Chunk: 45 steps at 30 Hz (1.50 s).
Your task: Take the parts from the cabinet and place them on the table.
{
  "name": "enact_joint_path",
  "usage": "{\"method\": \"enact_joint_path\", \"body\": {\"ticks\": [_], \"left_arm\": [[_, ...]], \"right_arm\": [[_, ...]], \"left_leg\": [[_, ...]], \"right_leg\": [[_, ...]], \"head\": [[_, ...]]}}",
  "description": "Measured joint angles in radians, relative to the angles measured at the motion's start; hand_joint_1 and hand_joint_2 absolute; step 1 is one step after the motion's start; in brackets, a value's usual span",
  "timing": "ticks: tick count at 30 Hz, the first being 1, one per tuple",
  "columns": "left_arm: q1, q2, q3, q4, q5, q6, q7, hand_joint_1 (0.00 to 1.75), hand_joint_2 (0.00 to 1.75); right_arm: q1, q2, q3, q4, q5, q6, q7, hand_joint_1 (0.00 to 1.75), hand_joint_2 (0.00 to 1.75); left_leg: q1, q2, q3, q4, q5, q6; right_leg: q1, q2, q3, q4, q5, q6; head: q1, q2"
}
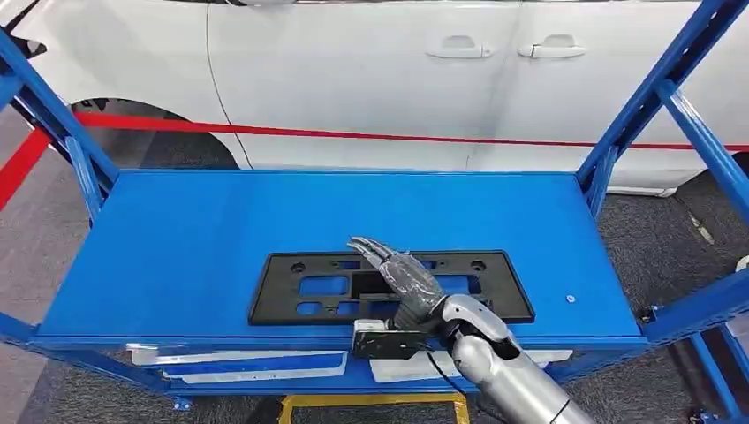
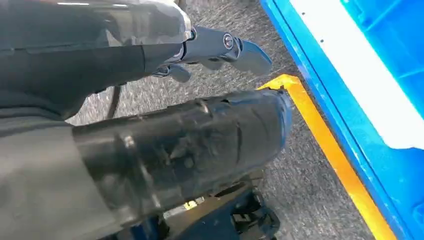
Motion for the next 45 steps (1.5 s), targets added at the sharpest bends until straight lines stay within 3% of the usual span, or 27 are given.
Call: {"method": "enact_joint_path", "body": {"ticks": [1,2,4,5,9,10,11,12,15,16,18,20,22,25,27,30,31,32,33,35,36,37,40,41,43,44,45], "left_arm": [[0.001,0.0,-0.002,0.0,0.0,0.0,0.001,0.0,0.0],[0.001,0.0,-0.003,0.0,0.001,0.0,0.002,0.0,0.0],[0.001,-0.001,-0.006,0.0,0.0,0.0,0.002,0.0,0.0],[0.001,-0.002,-0.006,0.0,0.0,0.0,0.002,0.0,0.0],[0.0,-0.002,-0.009,0.0,0.0,0.0,0.002,0.0,0.0],[-0.001,-0.002,-0.009,0.0,0.0,0.0,0.002,0.0,0.0],[-0.001,0.0,-0.009,0.0,0.0,0.0,0.002,0.0,0.0],[0.0,-0.001,-0.009,0.0,0.0,0.0,0.002,0.0,0.0],[0.0,-0.001,-0.01,0.0,0.0,0.002,0.002,0.0,0.0],[0.002,-0.001,-0.01,0.0,0.0,0.002,0.002,0.0,0.0],[0.004,-0.001,-0.01,0.0,0.0,0.003,0.003,0.0,0.0],[0.003,0.0,-0.01,0.0,0.002,0.005,0.003,0.0,0.0],[0.001,0.0,-0.01,0.0,0.002,0.008,0.002,0.0,0.0],[0.005,0.0,-0.01,0.0,0.002,0.01,0.003,0.0,0.0],[0.003,-0.001,-0.009,0.0,0.004,0.01,0.002,0.0,0.0],[0.002,-0.001,-0.009,0.0,0.011,0.01,-0.002,0.0,0.0],[0.003,-0.001,-0.009,0.0,0.013,0.01,-0.002,0.0,0.0],[0.004,-0.001,-0.009,0.0,0.015,0.01,-0.002,0.0,0.0],[0.004,-0.001,-0.009,0.0,0.016,0.01,-0.002,0.0,0.0],[0.004,-0.001,-0.009,0.0,0.019,0.01,-0.003,0.0,0.0],[0.004,-0.002,-0.009,0.0,0.019,0.01,-0.003,0.0,0.0],[0.003,-0.002,-0.009,0.0,0.02,0.01,-0.003,0.0,0.0],[0.004,-0.003,-0.009,0.0,0.021,0.01,-0.003,0.0,0.0],[0.003,-0.003,-0.009,0.0,0.021,0.011,-0.003,0.0,0.0],[0.003,-0.002,-0.009,0.0,0.024,0.012,-0.004,0.0,0.0],[0.003,-0.002,-0.009,0.0,0.024,0.012,-0.004,0.0,0.0],[0.003,-0.002,-0.009,0.0,0.024,0.012,-0.003,0.0,0.0]], "right_arm": [[0.0,-0.004,0.002,0.006,-0.007,0.008,-0.003,0.0,1.75],[0.0,-0.006,0.004,0.011,-0.014,0.012,-0.009,0.0,1.75],[-0.001,-0.007,0.005,0.018,-0.029,0.027,-0.023,0.0,1.75],[-0.002,-0.008,0.006,0.021,-0.035,0.033,-0.031,0.0,1.75],[-0.004,-0.014,0.011,0.031,-0.045,0.043,-0.043,0.0,1.75],[-0.006,-0.016,0.012,0.033,-0.045,0.043,-0.043,0.0,1.75],[-0.007,-0.015,0.013,0.034,-0.045,0.043,-0.043,0.0,1.75],[-0.011,-0.016,0.016,0.038,-0.043,0.044,-0.039,0.0,1.75],[-0.02,-0.017,0.022,0.05,-0.034,0.043,-0.027,0.0,1.75],[-0.021,-0.017,0.022,0.054,-0.03,0.042,-0.025,0.0,1.75],[-0.023,-0.018,0.026,0.061,-0.023,0.039,-0.019,0.0,1.75],[-0.027,-0.018,0.027,0.064,-0.022,0.035,-0.017,0.0,1.75],[-0.031,-0.019,0.027,0.066,-0.021,0.027,-0.017,0.0,1.75],[-0.031,-0.02,0.028,0.072,-0.018,0.022,-0.016,0.0,1.75],[-0.034,-0.022,0.028,0.074,-0.008,0.018,-0.006,0.0,1.75],[-0.04,-0.024,0.03,0.09,0.028,0.001,0.021,0.0,1.75],[-0.04,-0.024,0.034,0.097,0.037,-0.003,0.029,0.0,1.75],[-0.04,-0.024,0.037,0.105,0.045,-0.008,0.035,0.0,1.75],[-0.04,-0.024,0.038,0.111,0.052,-0.015,0.038,0.0,1.75],[-0.046,-0.024,0.039,0.119,0.066,-0.024,0.051,0.0,1.75],[-0.05,-0.024,0.039,0.124,0.071,-0.03,0.056,0.0,1.75],[-0.055,-0.024,0.039,0.129,0.077,-0.033,0.06,0.0,1.75],[-0.06,-0.024,0.043,0.138,0.091,-0.037,0.069,0.0,1.75],[-0.062,-0.024,0.044,0.14,0.1,-0.04,0.073,0.0,1.75],[-0.069,-0.023,0.045,0.148,0.123,-0.053,0.093,0.23,1.75],[-0.073,-0.022,0.046,0.152,0.13,-0.054,0.098,0.65,1.75],[-0.074,-0.022,0.046,0.156,0.139,-0.057,0.104,1.34,1.75]], "left_leg": [[0.0,-0.001,0.001,0.001,-0.002,0.0],[0.0,-0.001,0.002,0.003,-0.005,-0.002],[0.001,-0.004,0.006,0.012,-0.012,-0.008],[0.001,-0.004,0.006,0.016,-0.017,-0.013],[-0.005,-0.003,0.004,0.012,-0.015,-0.033],[-0.005,-0.003,0.004,0.013,-0.017,-0.038],[-0.007,0.005,-0.008,0.059,-0.03,-0.046],[-0.009,0.007,-0.034,0.131,-0.064,-0.05],[-0.007,0.006,-0.117,0.326,-0.187,-0.049],[-0.007,0.006,-0.13,0.352,-0.192,-0.048],[-0.007,0.006,-0.091,0.269,-0.131,-0.043],[-0.007,0.006,0.0,0.083,-0.039,-0.033],[-0.014,0.006,0.033,0.013,-0.041,-0.028],[-0.014,0.004,0.027,0.015,-0.037,-0.02],[-0.006,0.006,0.036,-0.003,-0.026,-0.005],[-0.007,0.007,0.035,-0.003,-0.027,0.003],[-0.007,0.007,0.035,-0.002,-0.027,0.004],[-0.007,0.006,0.036,-0.002,-0.028,0.003],[-0.007,0.004,0.038,0.0,-0.03,0.004],[-0.007,0.0,0.044,0.003,-0.036,0.0],[-0.007,0.0,0.046,0.004,-0.04,-0.003],[-0.014,0.0,0.042,0.009,-0.042,-0.008],[-0.01,0.0,0.04,0.003,-0.038,-0.023],[-0.016,-0.001,0.044,0.002,-0.041,-0.03],[-0.011,0.001,0.019,0.058,-0.081,-0.04],[-0.008,0.001,-0.017,0.127,-0.118,-0.043],[-0.006,0.001,-0.056,0.205,-0.151,-0.047]], "right_leg": [[-0.003,0.0,-0.009,0.003,0.016,0.002],[-0.006,0.0,0.005,-0.04,0.055,0.003],[-0.008,-0.002,0.077,-0.203,0.151,0.001],[-0.008,-0.004,0.106,-0.274,0.162,-0.003],[0.004,0.002,0.111,-0.28,0.155,-0.018],[-0.003,0.003,0.112,-0.285,0.158,-0.025],[-0.007,0.001,0.116,-0.29,0.162,-0.032],[-0.007,-0.001,0.122,-0.291,0.159,-0.04],[-0.003,-0.004,0.121,-0.291,0.157,-0.046],[-0.002,-0.004,0.121,-0.291,0.157,-0.046],[-0.002,-0.003,0.124,-0.29,0.156,-0.045],[-0.001,-0.002,0.13,-0.29,0.154,-0.042],[0.007,-0.001,0.127,-0.287,0.151,-0.034],[0.004,-0.001,0.127,-0.294,0.158,-0.02],[0.003,-0.001,0.119,-0.273,0.138,-0.008],[-0.001,-0.002,0.016,-0.061,0.035,0.005],[-0.001,-0.002,-0.016,-0.001,0.02,0.008],[-0.003,-0.002,-0.028,0.015,0.029,0.008],[-0.004,-0.002,-0.014,-0.021,0.064,0.007],[-0.004,-0.002,0.066,-0.19,0.162,-0.001],[-0.002,-0.002,0.1,-0.272,0.182,-0.009],[0.006,-0.003,0.111,-0.287,0.168,-0.012],[0.008,-0.001,0.11,-0.289,0.167,-0.02],[-0.001,-0.001,0.115,-0.302,0.172,-0.029],[-0.006,-0.006,0.126,-0.313,0.177,-0.041],[-0.005,-0.007,0.124,-0.313,0.177,-0.044],[-0.005,-0.007,0.123,-0.312,0.177,-0.044]], "head": [[0.0,0.0],[0.0,0.0],[0.0,0.0],[0.0,0.0],[-0.002,0.0],[-0.001,0.0],[-0.002,0.0],[-0.007,0.0],[-0.009,0.0],[-0.009,0.0],[-0.01,0.0],[-0.009,0.0],[-0.009,0.0],[-0.008,0.0],[-0.008,0.0],[-0.006,0.0],[-0.006,0.0],[-0.006,0.0],[-0.006,0.0],[-0.006,0.0],[-0.006,0.0],[-0.006,0.0],[-0.008,0.0],[-0.007,0.0],[-0.009,0.0],[-0.009,0.0],[-0.01,0.0]]}}
